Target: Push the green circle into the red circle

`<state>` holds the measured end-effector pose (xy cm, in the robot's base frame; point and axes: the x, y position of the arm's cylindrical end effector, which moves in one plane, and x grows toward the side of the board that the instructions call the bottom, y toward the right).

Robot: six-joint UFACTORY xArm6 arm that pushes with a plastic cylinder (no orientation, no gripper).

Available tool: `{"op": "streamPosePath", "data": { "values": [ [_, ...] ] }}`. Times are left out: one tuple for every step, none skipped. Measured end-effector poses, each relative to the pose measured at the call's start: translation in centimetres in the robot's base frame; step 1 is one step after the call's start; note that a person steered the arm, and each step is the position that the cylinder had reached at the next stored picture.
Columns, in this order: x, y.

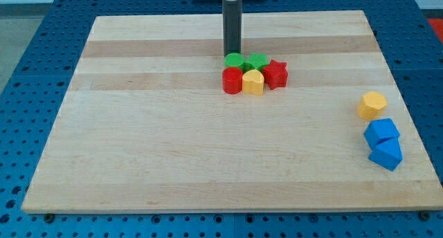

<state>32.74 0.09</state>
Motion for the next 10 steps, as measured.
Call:
{"op": "streamPosePath", "data": {
  "values": [
    [1.1, 0.1],
    [1.2, 0.4],
    [1.2, 0.4],
    [1.2, 0.1],
    [1.2, 0.1],
    [1.2, 0.1],
    [1.2, 0.1],
    [1.2, 0.1],
    [1.3, -2.4],
    [4.2, -5.6]
  ]
}}
